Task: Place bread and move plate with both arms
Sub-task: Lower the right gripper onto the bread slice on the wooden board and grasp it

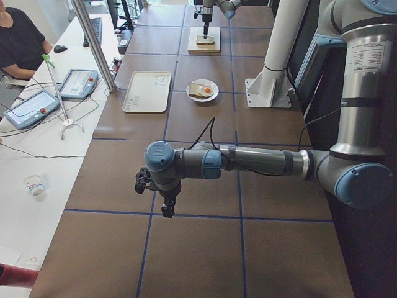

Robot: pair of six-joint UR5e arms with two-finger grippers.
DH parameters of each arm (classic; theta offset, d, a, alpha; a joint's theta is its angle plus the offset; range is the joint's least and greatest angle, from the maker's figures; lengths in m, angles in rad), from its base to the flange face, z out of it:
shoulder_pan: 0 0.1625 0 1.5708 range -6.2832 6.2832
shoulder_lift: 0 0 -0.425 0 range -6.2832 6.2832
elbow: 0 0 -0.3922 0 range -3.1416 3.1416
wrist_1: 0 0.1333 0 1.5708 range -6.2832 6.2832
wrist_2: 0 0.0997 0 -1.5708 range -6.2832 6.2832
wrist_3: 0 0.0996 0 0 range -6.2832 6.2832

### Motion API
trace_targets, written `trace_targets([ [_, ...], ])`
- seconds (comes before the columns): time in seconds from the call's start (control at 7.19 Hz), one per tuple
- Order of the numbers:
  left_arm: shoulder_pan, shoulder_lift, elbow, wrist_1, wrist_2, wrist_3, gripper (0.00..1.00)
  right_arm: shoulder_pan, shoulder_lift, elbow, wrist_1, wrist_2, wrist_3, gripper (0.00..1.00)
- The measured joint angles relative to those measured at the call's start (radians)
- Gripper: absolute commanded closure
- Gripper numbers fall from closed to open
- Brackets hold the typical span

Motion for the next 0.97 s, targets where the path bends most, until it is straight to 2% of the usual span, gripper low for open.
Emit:
trace_targets([
  [0.28, 0.0, -0.004, -0.004, 0.002, 0.0, 0.0, 0.0, 0.0, 0.002, -0.001, 0.0, 0.002, 0.0, 0.7],
  [0.56, 0.0, -0.012, -0.004, 0.006, 0.0, 0.0, 0.0, 0.003, 0.001, -0.001, 0.004, 0.006, 0.0, 0.97],
  [0.97, 0.0, -0.019, -0.005, 0.008, 0.0, 0.0, 0.0, 0.009, 0.002, 0.001, 0.005, 0.017, -0.001, 1.0],
])
